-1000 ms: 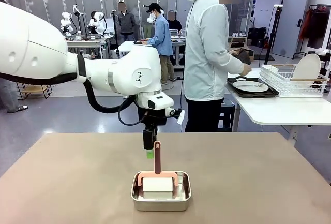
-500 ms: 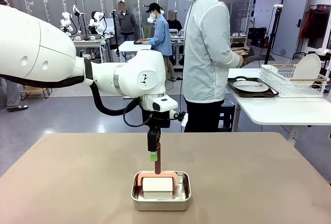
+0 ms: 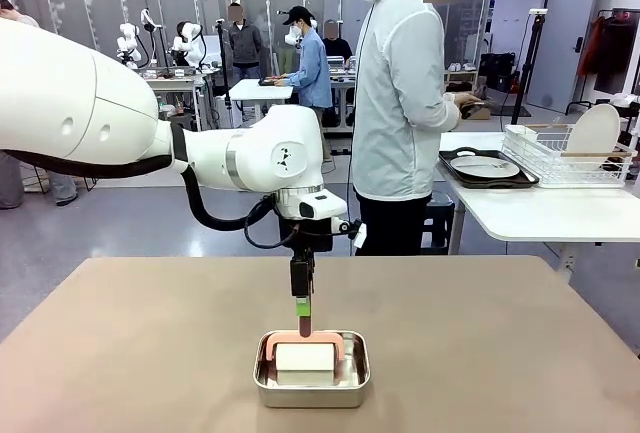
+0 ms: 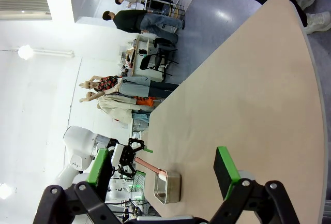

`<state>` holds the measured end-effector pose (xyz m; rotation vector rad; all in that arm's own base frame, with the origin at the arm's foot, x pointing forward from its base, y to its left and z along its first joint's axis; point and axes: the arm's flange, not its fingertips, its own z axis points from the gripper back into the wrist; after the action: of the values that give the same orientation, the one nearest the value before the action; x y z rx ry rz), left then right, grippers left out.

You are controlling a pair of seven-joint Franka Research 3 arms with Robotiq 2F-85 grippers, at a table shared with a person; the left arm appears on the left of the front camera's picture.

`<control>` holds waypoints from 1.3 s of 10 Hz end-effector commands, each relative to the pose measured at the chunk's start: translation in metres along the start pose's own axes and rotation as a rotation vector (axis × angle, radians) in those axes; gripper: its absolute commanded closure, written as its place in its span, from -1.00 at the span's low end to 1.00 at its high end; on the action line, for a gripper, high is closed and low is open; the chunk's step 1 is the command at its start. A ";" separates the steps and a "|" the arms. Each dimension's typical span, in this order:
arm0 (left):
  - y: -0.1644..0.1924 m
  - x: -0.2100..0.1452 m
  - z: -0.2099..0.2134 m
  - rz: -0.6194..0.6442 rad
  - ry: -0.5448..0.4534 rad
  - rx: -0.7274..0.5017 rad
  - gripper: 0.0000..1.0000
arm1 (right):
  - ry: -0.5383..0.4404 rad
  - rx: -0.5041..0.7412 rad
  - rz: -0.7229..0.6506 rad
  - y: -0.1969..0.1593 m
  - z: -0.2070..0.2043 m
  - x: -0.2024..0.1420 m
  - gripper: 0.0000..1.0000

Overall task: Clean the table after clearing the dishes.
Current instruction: When the right (or left) Handle tray is removed, use the right hand (or left hand) to clean the right (or left) side of the table with the Lint Roller.

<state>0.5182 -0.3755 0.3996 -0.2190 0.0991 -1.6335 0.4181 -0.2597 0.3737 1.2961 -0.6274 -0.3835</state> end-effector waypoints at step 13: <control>-0.021 -0.022 0.039 0.098 -0.053 -0.005 1.00 | 0.012 0.002 0.009 0.003 0.001 -0.002 -1.00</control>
<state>0.5133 -0.3665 0.4168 -0.2669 0.1220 -1.5815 0.4181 -0.2598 0.3736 1.2961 -0.6274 -0.3837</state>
